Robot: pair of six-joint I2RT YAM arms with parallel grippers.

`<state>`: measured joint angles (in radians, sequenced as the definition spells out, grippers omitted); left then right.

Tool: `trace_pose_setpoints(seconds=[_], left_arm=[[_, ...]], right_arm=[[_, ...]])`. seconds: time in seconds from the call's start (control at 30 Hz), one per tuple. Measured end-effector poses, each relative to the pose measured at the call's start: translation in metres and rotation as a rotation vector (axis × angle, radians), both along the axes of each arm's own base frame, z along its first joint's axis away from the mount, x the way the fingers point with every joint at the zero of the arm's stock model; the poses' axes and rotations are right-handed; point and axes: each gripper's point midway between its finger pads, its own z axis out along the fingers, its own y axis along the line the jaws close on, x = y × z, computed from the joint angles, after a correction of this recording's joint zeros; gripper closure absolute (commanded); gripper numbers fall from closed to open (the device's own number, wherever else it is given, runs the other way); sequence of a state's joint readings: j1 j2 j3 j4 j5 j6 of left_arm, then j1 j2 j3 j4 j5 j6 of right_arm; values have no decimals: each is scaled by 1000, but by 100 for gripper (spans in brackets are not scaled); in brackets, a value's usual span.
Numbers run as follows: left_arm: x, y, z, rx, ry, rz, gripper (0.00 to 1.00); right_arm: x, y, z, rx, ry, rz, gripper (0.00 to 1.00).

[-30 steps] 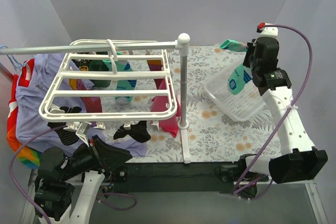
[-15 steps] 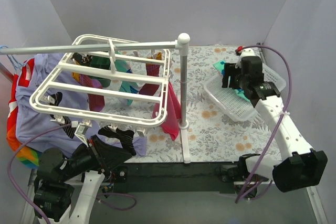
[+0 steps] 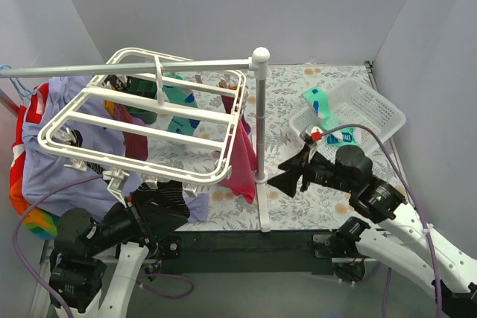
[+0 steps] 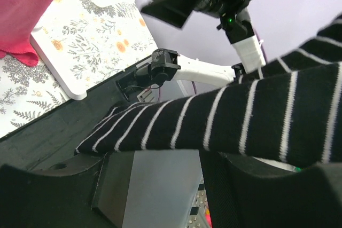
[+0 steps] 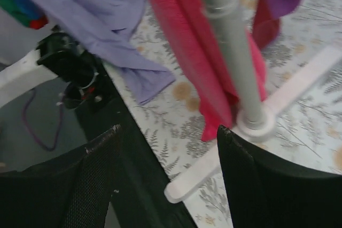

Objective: Remove the socks clipped to the hanger

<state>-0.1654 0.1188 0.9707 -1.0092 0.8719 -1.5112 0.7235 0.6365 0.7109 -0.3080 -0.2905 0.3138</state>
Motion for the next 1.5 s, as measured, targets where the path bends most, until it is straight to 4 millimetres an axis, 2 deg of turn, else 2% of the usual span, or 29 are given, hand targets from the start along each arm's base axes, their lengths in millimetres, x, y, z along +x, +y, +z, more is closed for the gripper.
trace_pose_setpoints(seconds=[0.17, 0.37, 0.5, 0.6, 0.67, 0.77, 0.9, 1.1, 1.2, 1.33, 1.47, 1.5], left_arm=[[0, 0, 0, -2, 3, 1, 53], [1, 0, 2, -8, -2, 2, 52], [1, 0, 3, -10, 0, 2, 53], [1, 0, 3, -13, 5, 3, 52], [1, 0, 3, -14, 5, 3, 52], [1, 0, 4, -14, 3, 8, 52], [1, 1, 5, -14, -1, 14, 52], [2, 1, 4, -12, 6, 22, 52], [2, 1, 4, -12, 6, 22, 52], [3, 2, 3, -11, 8, 29, 52], [4, 2, 3, -11, 12, 41, 53], [4, 3, 4, -11, 10, 45, 53]], right_arm=[[-54, 42, 10, 118, -13, 245, 22], [-99, 93, 24, 172, -78, 436, 19], [-111, 126, 31, 209, -122, 481, 20], [-110, 147, 39, 254, -151, 468, 25], [-107, 159, 43, 278, -164, 457, 32], [-105, 174, 51, 317, -181, 455, 34], [-111, 187, 72, 393, -210, 480, 34], [-137, 190, 100, 502, -248, 561, 32], [-144, 195, 107, 530, -255, 585, 32], [-148, 207, 108, 542, -242, 610, 45], [-155, 212, 109, 553, -231, 643, 54], [-157, 213, 109, 556, -228, 651, 58]])
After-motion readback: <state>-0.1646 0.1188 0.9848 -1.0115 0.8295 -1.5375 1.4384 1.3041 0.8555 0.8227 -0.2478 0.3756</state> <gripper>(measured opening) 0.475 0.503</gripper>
